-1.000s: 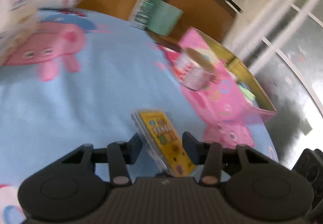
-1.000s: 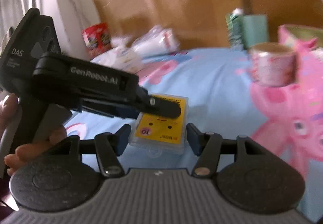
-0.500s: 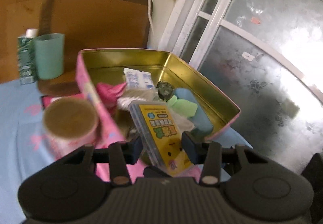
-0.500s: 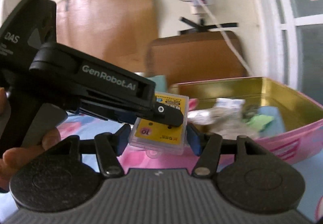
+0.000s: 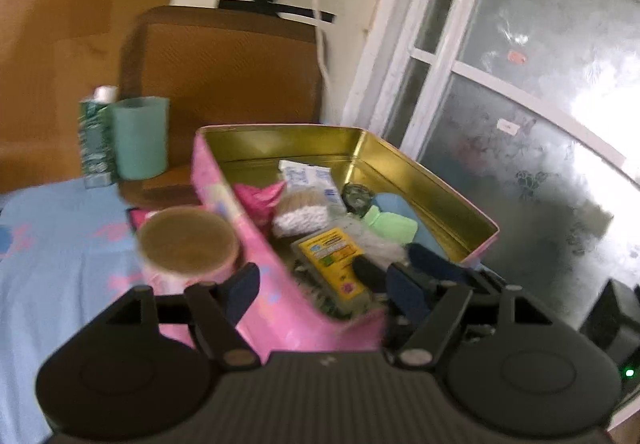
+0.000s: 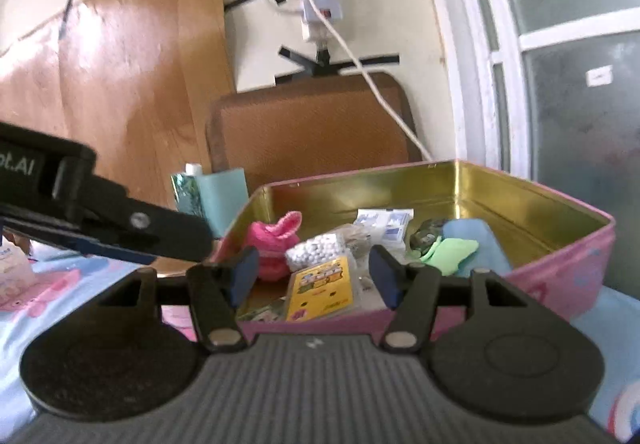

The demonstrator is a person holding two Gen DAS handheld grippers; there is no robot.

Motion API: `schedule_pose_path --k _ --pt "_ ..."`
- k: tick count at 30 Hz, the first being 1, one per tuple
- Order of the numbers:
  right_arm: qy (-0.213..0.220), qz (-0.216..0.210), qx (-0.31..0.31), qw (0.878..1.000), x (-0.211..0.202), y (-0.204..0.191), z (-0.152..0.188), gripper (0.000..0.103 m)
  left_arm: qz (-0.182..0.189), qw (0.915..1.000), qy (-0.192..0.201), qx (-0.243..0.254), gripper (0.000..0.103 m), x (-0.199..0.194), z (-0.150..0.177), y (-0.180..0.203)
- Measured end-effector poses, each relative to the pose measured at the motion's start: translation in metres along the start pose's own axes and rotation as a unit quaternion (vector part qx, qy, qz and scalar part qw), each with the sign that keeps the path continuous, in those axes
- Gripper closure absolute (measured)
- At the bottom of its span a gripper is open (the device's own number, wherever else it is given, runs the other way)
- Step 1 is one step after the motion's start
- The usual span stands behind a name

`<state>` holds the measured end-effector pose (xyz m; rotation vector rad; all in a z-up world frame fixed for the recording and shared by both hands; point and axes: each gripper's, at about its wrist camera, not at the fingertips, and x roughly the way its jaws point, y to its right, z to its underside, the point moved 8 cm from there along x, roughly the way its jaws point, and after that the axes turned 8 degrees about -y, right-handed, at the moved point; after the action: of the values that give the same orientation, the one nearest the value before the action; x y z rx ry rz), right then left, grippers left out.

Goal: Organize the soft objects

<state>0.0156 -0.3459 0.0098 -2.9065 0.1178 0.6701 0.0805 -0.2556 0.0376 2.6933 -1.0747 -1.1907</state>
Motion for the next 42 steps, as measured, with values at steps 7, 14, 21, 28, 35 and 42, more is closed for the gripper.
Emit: schedule_pose_path --k 7,14,21,28,35,42 --pt "0.006 -0.012 0.042 0.999 -0.027 -0.002 0.011 0.040 -0.058 0.9980 -0.010 -0.022 0.030 -0.032 0.038 -0.040" --pt "-0.033 -0.043 0.079 0.995 -0.032 -0.026 0.026 0.039 -0.107 0.9931 -0.024 -0.042 0.030 -0.047 0.071 -0.071" --pt "-0.089 -0.082 0.087 0.989 -0.029 -0.066 0.047 0.033 -0.166 0.9846 -0.018 -0.050 0.003 -0.063 0.096 -0.098" --pt "-0.153 -0.095 0.106 0.978 -0.016 -0.081 0.071 0.026 -0.190 0.9773 -0.051 -0.078 0.000 -0.051 0.118 -0.129" --pt "-0.154 -0.100 0.121 0.976 -0.014 -0.081 0.070 0.021 -0.236 0.9700 -0.044 -0.035 0.000 -0.048 0.124 -0.126" --pt "-0.149 -0.094 0.121 0.977 -0.014 -0.084 0.071 0.019 -0.232 0.9715 -0.040 -0.030 0.000 -0.048 0.124 -0.128"
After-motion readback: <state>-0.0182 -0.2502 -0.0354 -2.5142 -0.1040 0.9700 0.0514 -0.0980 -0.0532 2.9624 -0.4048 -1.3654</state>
